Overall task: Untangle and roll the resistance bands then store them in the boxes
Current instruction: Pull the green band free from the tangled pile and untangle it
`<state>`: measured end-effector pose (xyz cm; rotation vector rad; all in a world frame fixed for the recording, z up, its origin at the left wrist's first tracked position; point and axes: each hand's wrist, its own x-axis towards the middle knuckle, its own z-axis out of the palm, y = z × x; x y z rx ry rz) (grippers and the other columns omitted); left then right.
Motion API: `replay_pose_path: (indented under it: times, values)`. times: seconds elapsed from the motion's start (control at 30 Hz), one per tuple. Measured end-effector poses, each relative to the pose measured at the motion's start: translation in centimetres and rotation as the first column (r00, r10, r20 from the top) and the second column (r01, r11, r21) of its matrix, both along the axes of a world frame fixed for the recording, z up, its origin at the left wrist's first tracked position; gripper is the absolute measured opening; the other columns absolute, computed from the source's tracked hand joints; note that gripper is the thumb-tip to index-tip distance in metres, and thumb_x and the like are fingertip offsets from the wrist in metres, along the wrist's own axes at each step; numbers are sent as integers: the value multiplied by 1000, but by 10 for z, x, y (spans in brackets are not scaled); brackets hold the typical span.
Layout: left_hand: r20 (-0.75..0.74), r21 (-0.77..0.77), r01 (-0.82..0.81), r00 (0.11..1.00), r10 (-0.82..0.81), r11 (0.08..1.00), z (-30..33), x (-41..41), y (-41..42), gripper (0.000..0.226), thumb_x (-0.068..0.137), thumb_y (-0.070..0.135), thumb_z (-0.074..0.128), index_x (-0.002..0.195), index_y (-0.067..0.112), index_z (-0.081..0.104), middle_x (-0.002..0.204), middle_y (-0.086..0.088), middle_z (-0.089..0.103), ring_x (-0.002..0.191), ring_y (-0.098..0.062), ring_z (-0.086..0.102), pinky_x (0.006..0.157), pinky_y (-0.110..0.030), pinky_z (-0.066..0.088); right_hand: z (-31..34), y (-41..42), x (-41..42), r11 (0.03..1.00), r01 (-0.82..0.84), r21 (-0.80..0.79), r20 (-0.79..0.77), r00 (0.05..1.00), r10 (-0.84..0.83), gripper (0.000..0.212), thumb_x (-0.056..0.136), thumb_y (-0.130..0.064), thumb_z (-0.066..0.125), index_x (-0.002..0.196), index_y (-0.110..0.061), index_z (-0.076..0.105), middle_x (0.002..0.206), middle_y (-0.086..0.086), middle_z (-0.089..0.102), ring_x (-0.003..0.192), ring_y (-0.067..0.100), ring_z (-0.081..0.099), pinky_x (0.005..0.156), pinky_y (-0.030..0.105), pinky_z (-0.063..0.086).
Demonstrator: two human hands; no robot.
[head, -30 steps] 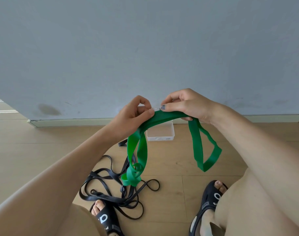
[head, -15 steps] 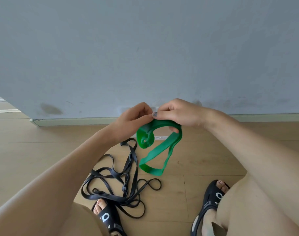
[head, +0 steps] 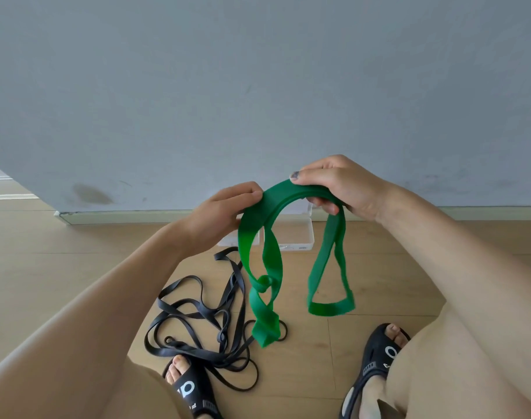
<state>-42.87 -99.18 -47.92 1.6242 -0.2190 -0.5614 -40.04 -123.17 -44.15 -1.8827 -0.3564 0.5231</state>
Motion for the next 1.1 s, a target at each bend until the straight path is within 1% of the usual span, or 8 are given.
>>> replay_pose_path:
  times: [0.1,0.2,0.33,0.43,0.53,0.8,0.97,1.1]
  values:
    - [-61,-81,6,998,-11,997,3,-1,6,18,101,20,48,92,11,61,89,-6,59,86,-21,56,86,-36,52,0,-6,3,999,13,-34,2,1000,-13,50,100,-26,60,50,-24,53,56,4,44,46,17,37,50,30,28]
    - [-35,-62,34,999,-36,998,4,-5,8,19,104,15,51,91,8,62,85,-4,61,79,-18,56,75,-27,51,-1,-5,0,994,-23,-109,33,999,27,43,96,-29,59,56,-17,49,56,8,45,52,21,41,57,32,34]
    - [0,-15,28,1000,-28,999,4,-8,4,18,96,21,57,92,6,67,86,-6,63,79,-18,56,71,-27,44,0,-2,-5,990,-61,-130,21,998,64,45,100,-29,61,56,-24,65,60,2,57,60,16,51,62,30,39]
    - [-5,-6,11,1000,-11,1000,2,-7,2,18,95,23,59,92,11,72,88,-10,62,83,-26,53,78,-37,41,-1,7,-11,970,-137,-199,11,990,142,39,100,-42,65,77,-12,76,67,4,65,66,19,56,63,30,42]
    - [-7,15,17,1000,-16,1000,1,-7,1,19,95,25,60,94,11,73,90,-11,63,84,-27,54,78,-36,42,-5,15,-14,959,-158,-235,15,986,166,47,99,-44,65,86,0,72,62,1,59,62,19,52,57,26,39]
    - [23,-43,-7,1000,8,999,3,-6,-7,21,102,11,56,85,13,68,79,0,63,72,-12,55,67,-20,46,0,13,-10,993,-83,-82,17,996,85,35,99,-28,68,67,-17,65,56,-9,50,52,6,44,52,14,35]
    - [-27,-67,16,999,-18,998,1,-3,0,30,94,18,60,72,14,41,72,4,57,68,-12,52,66,-21,46,1,12,-12,994,-100,-30,14,995,101,34,99,-26,68,66,-16,65,63,0,53,57,9,45,56,18,35]
    - [-81,-133,61,994,-73,989,0,-5,0,21,100,27,52,82,16,53,87,-6,55,84,-19,56,78,-26,51,1,16,-11,994,-100,33,11,995,100,38,99,-24,66,62,-20,61,63,1,49,59,12,42,57,23,33]
